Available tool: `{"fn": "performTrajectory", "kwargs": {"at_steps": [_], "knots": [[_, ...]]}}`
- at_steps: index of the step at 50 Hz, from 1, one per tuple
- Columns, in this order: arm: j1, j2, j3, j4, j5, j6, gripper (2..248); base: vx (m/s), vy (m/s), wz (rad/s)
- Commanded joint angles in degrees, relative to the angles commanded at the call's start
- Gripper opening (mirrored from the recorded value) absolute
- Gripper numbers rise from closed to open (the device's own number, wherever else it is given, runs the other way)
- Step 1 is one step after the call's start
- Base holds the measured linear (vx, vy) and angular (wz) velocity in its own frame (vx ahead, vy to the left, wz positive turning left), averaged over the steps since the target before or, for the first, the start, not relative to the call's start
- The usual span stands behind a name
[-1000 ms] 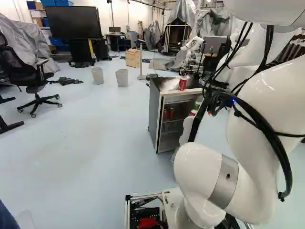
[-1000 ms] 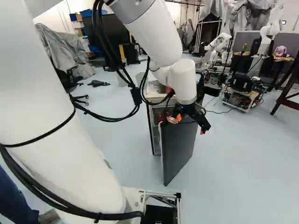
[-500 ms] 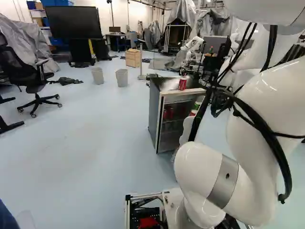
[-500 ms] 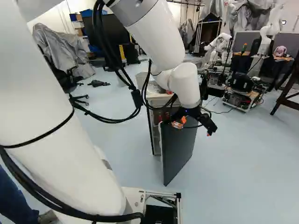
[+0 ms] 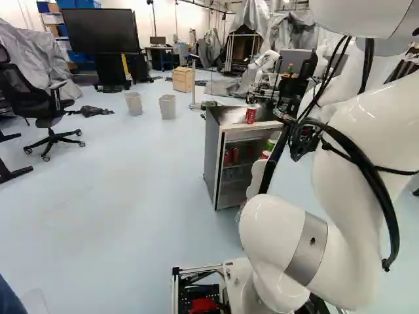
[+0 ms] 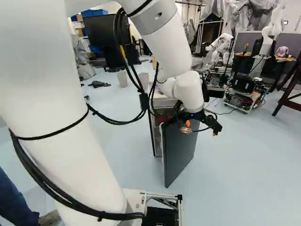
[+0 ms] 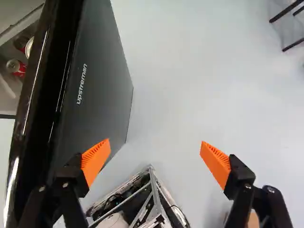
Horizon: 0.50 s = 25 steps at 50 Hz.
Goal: Grab a drink from the fridge
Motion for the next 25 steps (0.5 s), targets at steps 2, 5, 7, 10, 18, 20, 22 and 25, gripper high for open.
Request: {"fn": "performTrajectory", "kwargs": {"at_steps": [2, 5, 7, 10, 18, 20, 22, 25], "knots": [[0.0, -0.44, -0.12, -0.66, 0.54, 0.0, 247, 0.0, 0.0, 0.0], [0.0, -1.09, -0.31, -1.64, 1.36, 0.0, 247, 0.0, 0.0, 0.0], [0.0, -1.52, -0.43, -2.29, 1.9, 0.0, 247, 0.0, 0.0, 0.0], [0.0, -2.16, -0.62, -3.28, 2.71, 0.0, 247, 0.0, 0.0, 0.0], [0.0, -3.88, -1.13, -5.92, 4.9, 0.0, 247, 0.0, 0.0, 0.0], [0.0, -4.3, -1.26, -6.58, 5.44, 0.0, 247, 0.0, 0.0, 0.0], [-0.01, -4.72, -1.39, -7.24, 5.99, 0.0, 247, 0.0, 0.0, 0.0], [-0.01, -5.36, -1.59, -8.23, 6.81, 0.0, 247, 0.0, 0.0, 0.0]]}}
